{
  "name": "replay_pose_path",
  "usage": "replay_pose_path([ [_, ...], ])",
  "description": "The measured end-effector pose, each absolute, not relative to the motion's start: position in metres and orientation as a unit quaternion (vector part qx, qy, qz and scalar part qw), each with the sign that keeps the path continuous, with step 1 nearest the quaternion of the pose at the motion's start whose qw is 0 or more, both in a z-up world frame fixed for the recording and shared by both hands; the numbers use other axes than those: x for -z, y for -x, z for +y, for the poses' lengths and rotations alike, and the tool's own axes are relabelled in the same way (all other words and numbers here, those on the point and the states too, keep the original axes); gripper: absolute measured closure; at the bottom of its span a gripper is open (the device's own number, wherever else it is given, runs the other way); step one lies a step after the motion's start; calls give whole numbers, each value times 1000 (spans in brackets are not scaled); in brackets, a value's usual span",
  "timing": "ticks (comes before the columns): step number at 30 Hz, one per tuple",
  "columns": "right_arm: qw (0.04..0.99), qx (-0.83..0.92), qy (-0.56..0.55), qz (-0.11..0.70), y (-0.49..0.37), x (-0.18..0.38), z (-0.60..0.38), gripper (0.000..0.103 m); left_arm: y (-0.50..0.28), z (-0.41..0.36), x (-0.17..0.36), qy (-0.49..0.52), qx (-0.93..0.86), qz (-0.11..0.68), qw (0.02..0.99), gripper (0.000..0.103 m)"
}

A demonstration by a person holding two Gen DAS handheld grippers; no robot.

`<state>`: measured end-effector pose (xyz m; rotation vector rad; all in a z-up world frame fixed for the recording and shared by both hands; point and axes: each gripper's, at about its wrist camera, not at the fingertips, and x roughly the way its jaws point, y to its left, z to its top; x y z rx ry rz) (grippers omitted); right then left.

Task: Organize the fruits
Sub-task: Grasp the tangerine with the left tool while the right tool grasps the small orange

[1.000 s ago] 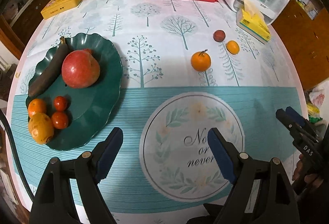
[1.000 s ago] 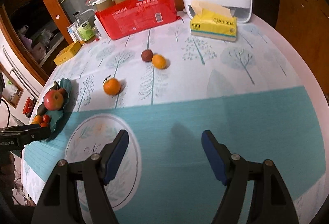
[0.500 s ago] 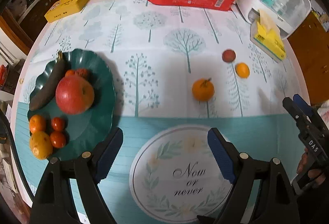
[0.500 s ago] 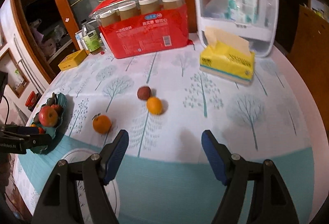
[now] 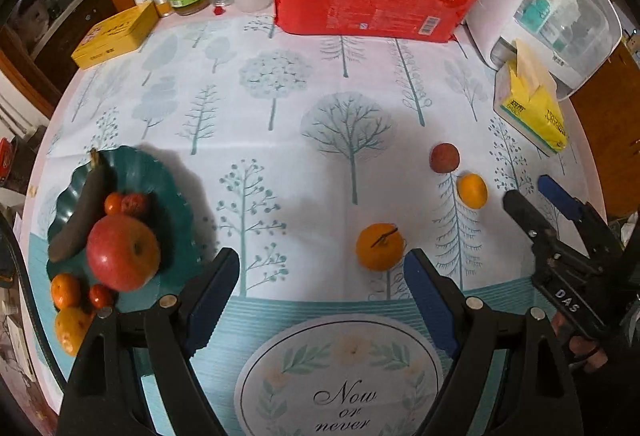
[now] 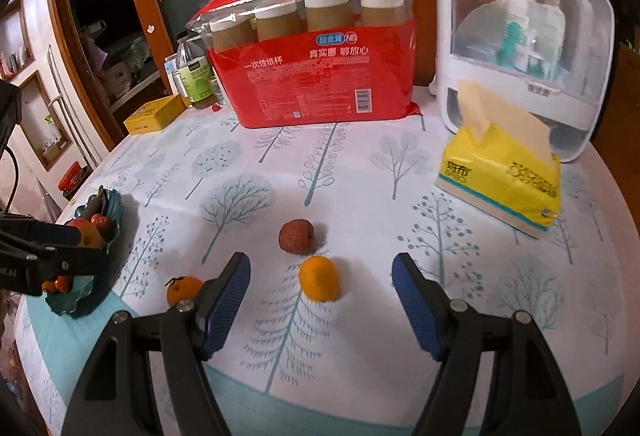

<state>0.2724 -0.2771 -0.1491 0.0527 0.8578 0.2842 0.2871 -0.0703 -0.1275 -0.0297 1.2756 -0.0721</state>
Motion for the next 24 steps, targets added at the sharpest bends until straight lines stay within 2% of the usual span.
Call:
replay_pose_path([
  [9, 893, -123, -61, 429, -284, 176, -277, 30, -296, -85, 163, 27, 69, 604, 793, 20],
  [15, 886, -125, -57, 443, -289, 190, -271, 39, -301, -94, 182, 32, 95, 611, 785, 20],
  [20, 883, -134, -34, 449, -292, 200, -262, 51, -304, -99, 197, 38, 101, 617, 779, 20],
  [24, 883, -138, -24, 448, -292, 203, -257, 55, -306, -97, 207, 52, 100, 625, 773, 20],
])
